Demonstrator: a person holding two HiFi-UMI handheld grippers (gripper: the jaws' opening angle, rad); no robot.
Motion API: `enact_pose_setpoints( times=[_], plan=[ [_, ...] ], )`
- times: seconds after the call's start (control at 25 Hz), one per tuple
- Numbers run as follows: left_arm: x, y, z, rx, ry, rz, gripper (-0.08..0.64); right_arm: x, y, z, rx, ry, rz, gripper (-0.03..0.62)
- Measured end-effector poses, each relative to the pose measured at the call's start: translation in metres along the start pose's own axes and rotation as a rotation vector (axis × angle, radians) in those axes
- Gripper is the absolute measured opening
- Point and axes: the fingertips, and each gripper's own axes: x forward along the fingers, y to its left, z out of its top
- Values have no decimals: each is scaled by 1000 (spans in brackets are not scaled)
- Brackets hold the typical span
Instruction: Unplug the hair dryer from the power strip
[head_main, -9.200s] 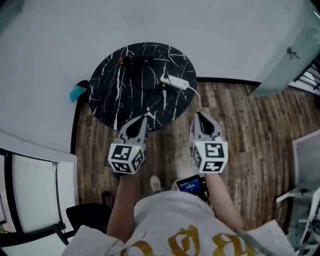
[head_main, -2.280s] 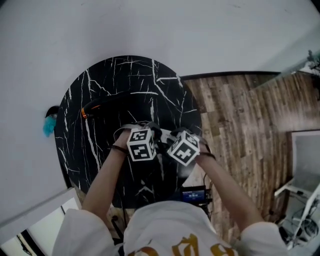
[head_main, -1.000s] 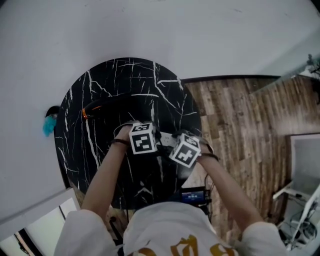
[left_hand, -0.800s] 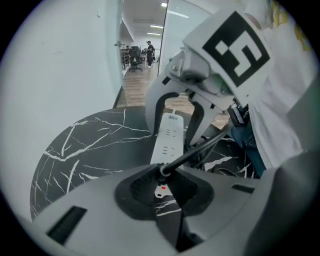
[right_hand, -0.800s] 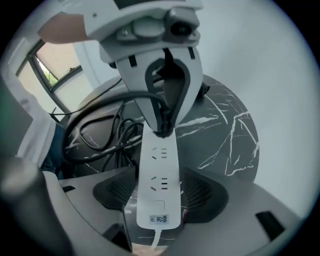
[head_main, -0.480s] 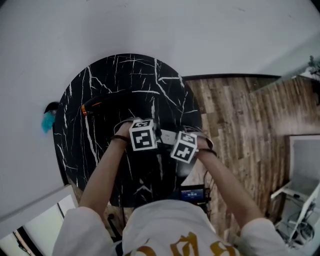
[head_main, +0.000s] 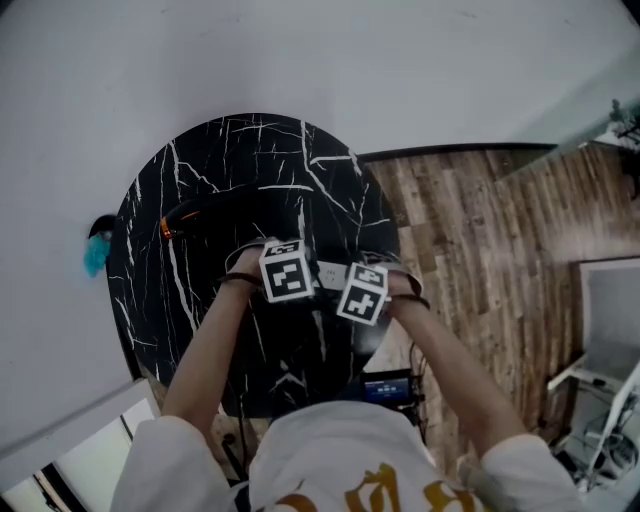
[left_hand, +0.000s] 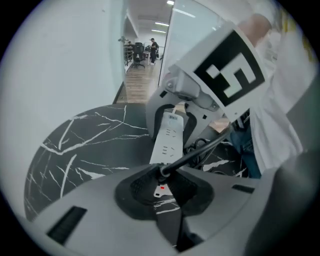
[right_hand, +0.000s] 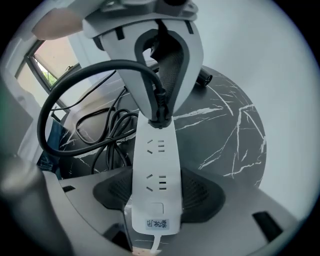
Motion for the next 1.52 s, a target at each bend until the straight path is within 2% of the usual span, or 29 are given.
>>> enact_pose_setpoints(
  times=[0.12,0.24,0.36,0.52,0.6,0.8,0.92,1.08,1.16,1.28,1.32,1.4,1.52],
  plan=[
    [-7,6,8,-5,-8,-31,57,-1,-1,2,17,6,1,268],
    [-3,-4,3,21,51,12,51,0,-2,3,21,12,-1,270],
    [-2,-7,-1,33,72,27,51,0,-1,3,20,27,1,270],
    [-8,10,7,21,37,-2,52,0,-1,1,23,25,-4,268],
    [-6,5,7,-1,27,-26,52,0,-1,2,33,18,-3,268],
    [-5,-8,-1,33,65,44,49,0,1,3,39,43,1,270],
    [-10,6,0,-3,47,21,51,0,0,3,25,55,-4,269],
    [-10,11,3,-58,9,-46,55,-1,-2,3,47,23,-6,268],
    [-10,6,7,-31,-2,-28,55,0,-4,3,61,24,-8,268],
    [-6,-5,2,33,52,48,49,0,-2,3,64,42,-9,270],
    [-6,-5,0,37,61,52,49,0,-1,3,56,47,-10,270],
    [-9,2,-1,12,55,4,51,-1,0,3,31,43,-13,270],
    [-11,6,7,-50,2,-124,60,-1,1,5,42,16,-8,268]
  ],
)
